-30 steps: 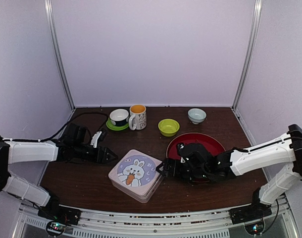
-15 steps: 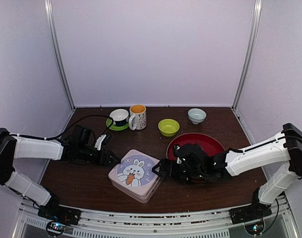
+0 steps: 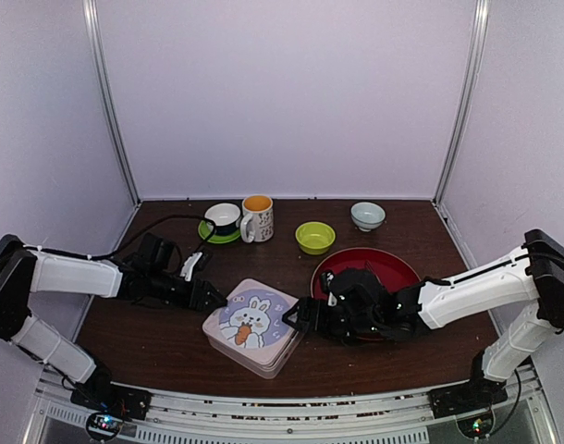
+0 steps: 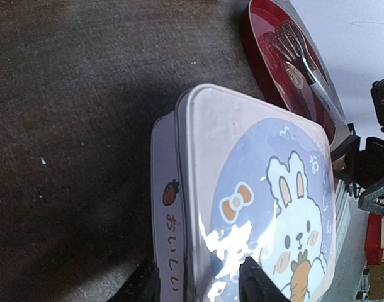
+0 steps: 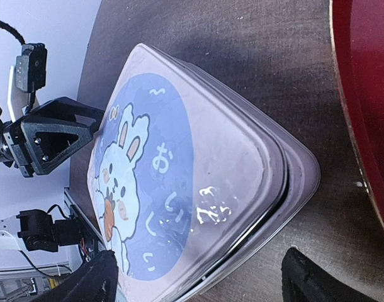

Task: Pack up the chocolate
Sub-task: Place the box lid on the packing box.

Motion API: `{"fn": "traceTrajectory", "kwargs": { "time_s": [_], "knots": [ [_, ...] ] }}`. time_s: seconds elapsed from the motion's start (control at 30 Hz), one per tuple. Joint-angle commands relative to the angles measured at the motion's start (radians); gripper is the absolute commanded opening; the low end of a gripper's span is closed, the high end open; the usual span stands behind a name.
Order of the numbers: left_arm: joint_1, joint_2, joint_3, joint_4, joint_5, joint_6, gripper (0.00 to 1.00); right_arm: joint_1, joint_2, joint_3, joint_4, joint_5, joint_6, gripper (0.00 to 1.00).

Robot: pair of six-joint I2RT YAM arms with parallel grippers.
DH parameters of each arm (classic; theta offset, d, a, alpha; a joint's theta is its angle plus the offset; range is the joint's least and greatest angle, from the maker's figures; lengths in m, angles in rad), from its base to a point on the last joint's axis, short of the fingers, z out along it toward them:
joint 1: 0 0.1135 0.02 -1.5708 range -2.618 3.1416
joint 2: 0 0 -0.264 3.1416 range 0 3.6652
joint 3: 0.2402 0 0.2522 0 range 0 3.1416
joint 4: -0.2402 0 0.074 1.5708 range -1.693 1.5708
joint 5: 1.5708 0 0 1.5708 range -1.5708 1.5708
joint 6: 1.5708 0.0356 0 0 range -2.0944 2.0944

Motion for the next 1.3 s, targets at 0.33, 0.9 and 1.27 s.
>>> {"fn": "traceTrajectory", "kwargs": {
  "time_s": [0.33,0.9,1.27],
  "knots": [
    [-0.025,0.062,0.027,0.083,0.065,-0.006,0.26,0.006,0.062,0.021,0.066,-0.075,0.034,0.83],
    [-0.119,0.120,0.093,-0.012,-0.052,0.026,0.24,-0.002,0.076,0.004,0.138,-0.093,0.060,0.61],
    [-0.136,0.133,0.096,-0.011,-0.071,0.012,0.24,-0.016,0.032,-0.150,0.385,-0.074,0.095,0.51]
  ]
}}
